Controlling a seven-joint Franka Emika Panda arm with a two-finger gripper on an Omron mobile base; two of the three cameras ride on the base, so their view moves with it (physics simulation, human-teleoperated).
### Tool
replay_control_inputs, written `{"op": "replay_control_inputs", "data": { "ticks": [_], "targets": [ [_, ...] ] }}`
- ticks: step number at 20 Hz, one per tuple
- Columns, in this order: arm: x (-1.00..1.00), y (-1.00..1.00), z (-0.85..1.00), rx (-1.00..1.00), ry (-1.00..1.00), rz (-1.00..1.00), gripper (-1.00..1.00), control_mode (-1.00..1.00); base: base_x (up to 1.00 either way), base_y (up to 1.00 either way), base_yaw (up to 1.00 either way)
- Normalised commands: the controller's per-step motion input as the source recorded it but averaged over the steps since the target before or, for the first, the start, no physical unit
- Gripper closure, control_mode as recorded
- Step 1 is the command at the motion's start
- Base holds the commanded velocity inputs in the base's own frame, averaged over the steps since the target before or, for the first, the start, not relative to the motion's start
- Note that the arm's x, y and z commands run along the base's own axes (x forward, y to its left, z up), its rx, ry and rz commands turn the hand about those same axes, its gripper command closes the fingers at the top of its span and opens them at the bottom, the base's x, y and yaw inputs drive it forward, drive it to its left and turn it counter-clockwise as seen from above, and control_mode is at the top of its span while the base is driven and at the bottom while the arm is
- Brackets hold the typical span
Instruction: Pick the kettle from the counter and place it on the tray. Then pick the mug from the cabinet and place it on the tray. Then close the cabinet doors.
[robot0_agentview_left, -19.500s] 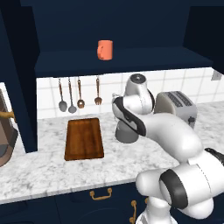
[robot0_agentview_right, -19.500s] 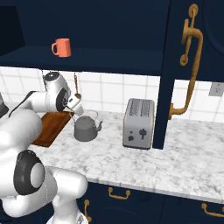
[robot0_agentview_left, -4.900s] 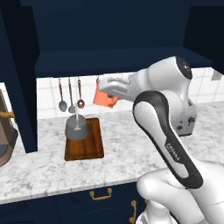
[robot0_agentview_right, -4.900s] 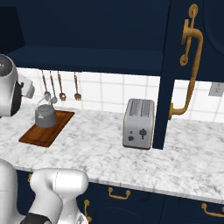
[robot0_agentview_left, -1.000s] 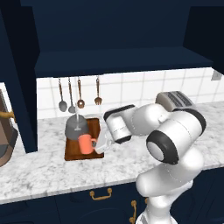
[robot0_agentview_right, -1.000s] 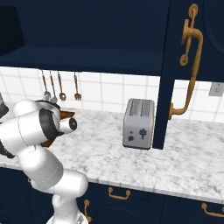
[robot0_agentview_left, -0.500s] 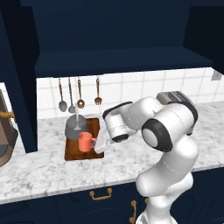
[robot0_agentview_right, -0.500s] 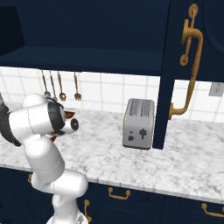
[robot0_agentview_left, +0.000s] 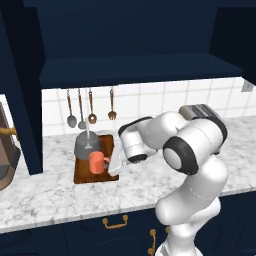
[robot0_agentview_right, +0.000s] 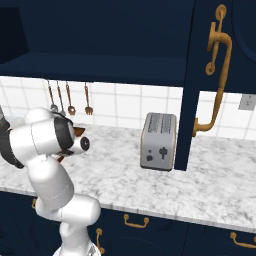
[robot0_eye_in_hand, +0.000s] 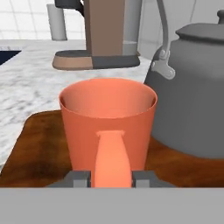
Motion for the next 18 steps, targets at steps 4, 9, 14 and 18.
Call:
{"op": "replay_control_inputs", "data": {
  "ticks": [4,9,14,18],
  "targets": [
    [-0.06,-0.12,0.31,0.0,0.0,0.0,-1.0,-1.0,0.0,0.0,0.0],
    [-0.25,-0.22,0.55,0.02,0.0,0.0,-1.0,-1.0,0.0,0.0,0.0],
    [-0.52,-0.26,0.76,0.06,0.0,0.0,-1.0,-1.0,0.0,0.0,0.0],
    [-0.72,-0.24,0.78,0.01,0.0,0.01,-1.0,-1.0,0.0,0.0,0.0]
  ]
}}
